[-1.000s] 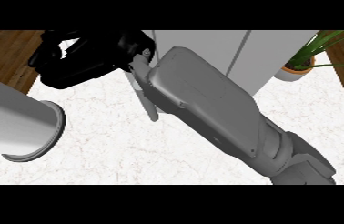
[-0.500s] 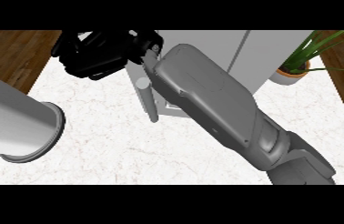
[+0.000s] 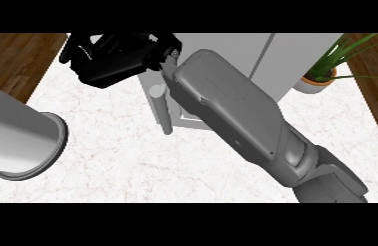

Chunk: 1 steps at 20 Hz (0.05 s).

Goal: Pick up the wine, place it into the cabinet and close the cabinet

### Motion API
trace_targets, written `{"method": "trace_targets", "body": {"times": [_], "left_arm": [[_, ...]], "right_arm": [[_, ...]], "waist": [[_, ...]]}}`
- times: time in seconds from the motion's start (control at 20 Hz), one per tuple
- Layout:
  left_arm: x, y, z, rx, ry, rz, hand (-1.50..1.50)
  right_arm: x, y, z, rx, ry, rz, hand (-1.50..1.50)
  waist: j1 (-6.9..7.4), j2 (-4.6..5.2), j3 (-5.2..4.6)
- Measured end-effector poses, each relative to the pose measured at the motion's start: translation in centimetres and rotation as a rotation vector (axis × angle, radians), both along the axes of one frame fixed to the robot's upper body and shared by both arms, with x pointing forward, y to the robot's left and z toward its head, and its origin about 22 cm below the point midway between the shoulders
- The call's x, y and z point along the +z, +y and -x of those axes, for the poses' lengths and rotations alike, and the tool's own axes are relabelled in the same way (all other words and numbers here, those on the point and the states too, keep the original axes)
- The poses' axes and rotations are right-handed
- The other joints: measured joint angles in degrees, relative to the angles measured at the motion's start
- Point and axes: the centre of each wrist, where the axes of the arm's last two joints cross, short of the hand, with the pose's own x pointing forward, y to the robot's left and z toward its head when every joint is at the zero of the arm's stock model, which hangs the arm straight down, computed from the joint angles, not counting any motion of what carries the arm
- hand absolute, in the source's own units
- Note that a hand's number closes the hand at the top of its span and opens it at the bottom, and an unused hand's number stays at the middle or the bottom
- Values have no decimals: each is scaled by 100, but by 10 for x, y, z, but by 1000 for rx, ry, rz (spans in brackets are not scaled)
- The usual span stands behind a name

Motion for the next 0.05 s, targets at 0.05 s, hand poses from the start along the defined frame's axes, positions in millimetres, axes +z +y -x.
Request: {"method": "trace_targets", "body": {"times": [0.05], "left_arm": [[0, -2, -1, -8, 3, 5, -150]], "right_arm": [[0, 1, 0, 7, -9, -4, 150]], "waist": [[-18, 7, -6]]}}
